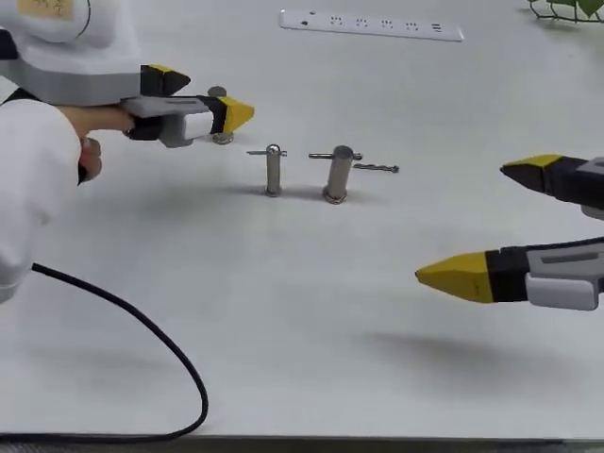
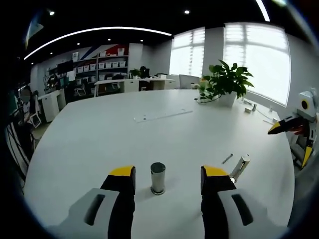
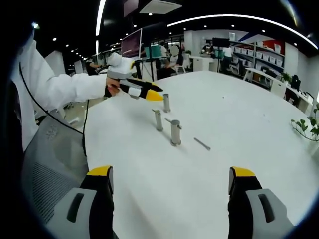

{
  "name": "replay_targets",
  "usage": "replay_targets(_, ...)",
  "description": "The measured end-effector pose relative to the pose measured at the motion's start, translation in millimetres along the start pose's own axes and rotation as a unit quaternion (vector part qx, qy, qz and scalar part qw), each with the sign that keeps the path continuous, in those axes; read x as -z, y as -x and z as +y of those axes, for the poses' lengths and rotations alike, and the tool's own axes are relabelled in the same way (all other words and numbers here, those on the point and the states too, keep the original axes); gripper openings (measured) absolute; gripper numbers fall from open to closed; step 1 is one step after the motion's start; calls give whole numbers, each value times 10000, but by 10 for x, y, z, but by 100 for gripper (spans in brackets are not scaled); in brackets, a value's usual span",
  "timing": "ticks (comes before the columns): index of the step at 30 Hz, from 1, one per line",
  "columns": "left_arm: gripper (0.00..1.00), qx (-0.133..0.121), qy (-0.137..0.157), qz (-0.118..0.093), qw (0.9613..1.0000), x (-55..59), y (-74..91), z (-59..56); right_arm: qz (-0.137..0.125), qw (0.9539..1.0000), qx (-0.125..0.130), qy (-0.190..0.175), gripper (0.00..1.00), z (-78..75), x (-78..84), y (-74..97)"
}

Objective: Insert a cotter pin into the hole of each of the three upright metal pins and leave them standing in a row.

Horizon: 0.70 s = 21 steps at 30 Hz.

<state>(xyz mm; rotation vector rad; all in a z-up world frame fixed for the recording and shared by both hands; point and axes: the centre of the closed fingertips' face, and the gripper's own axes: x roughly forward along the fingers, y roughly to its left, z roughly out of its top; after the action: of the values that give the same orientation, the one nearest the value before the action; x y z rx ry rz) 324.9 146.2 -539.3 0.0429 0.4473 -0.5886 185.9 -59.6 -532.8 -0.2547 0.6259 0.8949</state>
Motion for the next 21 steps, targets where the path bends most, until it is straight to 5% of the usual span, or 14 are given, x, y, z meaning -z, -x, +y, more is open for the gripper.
replay_targets(11, 42, -190, -26, 243, 9995, 192, -140, 160, 48, 10000, 5, -85, 93, 62, 11, -15)
replay_targets(21, 28, -345, -156, 304, 9988, 251, -251, 277, 25, 9998, 143, -105, 93, 13, -12, -23)
